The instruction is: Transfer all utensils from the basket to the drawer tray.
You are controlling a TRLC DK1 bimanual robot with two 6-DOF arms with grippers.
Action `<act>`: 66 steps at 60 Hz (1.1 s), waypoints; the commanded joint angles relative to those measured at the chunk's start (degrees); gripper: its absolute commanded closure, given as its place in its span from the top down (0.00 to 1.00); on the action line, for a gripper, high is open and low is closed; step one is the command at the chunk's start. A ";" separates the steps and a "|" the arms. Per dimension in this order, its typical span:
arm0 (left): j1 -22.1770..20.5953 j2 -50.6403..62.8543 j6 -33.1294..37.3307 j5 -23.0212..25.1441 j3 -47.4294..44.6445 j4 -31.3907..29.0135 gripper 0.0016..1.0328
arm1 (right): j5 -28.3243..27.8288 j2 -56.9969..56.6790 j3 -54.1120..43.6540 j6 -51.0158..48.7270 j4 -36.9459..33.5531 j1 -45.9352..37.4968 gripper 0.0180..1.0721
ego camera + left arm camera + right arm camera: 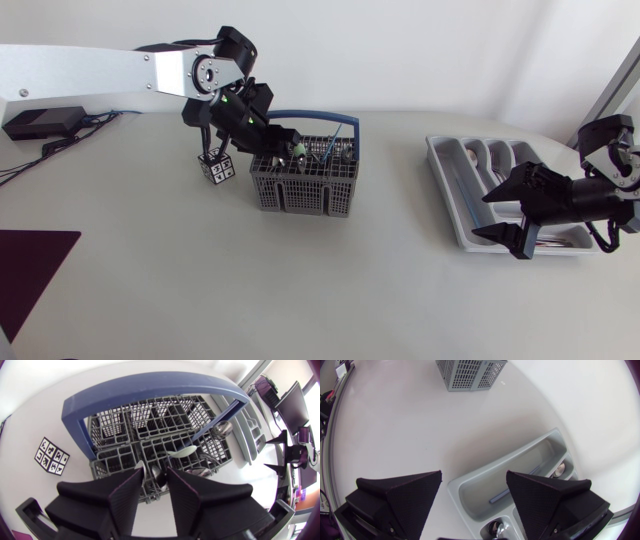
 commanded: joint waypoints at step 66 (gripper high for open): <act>5.13 -3.66 4.26 3.06 -3.92 -0.57 0.26 | 0.56 0.56 -6.22 0.07 3.46 2.41 0.88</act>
